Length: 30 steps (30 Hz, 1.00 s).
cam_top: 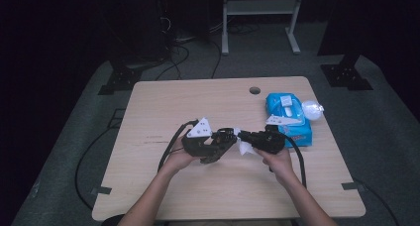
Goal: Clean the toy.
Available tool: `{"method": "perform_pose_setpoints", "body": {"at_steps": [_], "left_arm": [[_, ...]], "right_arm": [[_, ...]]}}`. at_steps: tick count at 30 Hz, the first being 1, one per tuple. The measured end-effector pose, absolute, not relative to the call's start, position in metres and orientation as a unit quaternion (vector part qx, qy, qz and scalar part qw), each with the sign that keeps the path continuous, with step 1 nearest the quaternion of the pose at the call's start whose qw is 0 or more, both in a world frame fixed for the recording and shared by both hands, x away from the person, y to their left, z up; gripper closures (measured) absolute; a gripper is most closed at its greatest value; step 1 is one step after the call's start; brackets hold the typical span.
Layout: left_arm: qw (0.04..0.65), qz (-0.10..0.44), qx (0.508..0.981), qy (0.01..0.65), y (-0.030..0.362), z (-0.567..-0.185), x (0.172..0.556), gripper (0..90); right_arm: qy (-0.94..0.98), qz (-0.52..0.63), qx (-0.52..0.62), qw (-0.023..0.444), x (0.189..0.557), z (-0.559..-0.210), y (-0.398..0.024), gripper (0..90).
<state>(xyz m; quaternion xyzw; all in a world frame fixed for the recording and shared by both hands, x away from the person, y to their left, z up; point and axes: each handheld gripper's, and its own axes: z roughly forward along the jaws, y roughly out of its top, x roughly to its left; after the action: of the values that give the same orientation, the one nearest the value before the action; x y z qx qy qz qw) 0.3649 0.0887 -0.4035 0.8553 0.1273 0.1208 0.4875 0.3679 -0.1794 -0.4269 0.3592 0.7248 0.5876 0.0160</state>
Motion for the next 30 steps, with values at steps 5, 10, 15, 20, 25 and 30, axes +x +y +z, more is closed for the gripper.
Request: {"method": "perform_pose_setpoints", "body": {"at_steps": [5, 10, 15, 20, 25, 30], "left_arm": [[0.494, 0.121, 0.852, 0.124, 0.087, -0.403, 0.364, 57.0], [0.502, 0.119, 0.848, 0.12, 0.085, -0.4, 0.362, 56.7], [0.498, 0.114, 0.851, 0.121, 0.082, -0.403, 0.362, 56.9], [0.496, 0.107, 0.853, 0.121, 0.081, -0.407, 0.364, 57.2], [0.498, 0.105, 0.852, 0.122, 0.084, -0.408, 0.364, 57.2], [0.484, 0.108, 0.861, 0.113, 0.091, -0.406, 0.36, 57.0]], "right_arm": [[0.723, 0.594, 0.353, 0.02, 0.366, -0.424, -0.181, 82.1], [0.719, 0.603, 0.345, 0.033, 0.36, -0.415, -0.184, 82.3], [0.718, 0.607, 0.339, 0.041, 0.357, -0.41, -0.185, 82.4], [0.722, 0.606, 0.329, 0.053, 0.353, -0.404, -0.181, 82.7], [0.725, 0.605, 0.326, 0.058, 0.352, -0.403, -0.178, 82.7], [0.733, 0.602, 0.311, 0.061, 0.349, -0.4, -0.17, 82.7]]}}
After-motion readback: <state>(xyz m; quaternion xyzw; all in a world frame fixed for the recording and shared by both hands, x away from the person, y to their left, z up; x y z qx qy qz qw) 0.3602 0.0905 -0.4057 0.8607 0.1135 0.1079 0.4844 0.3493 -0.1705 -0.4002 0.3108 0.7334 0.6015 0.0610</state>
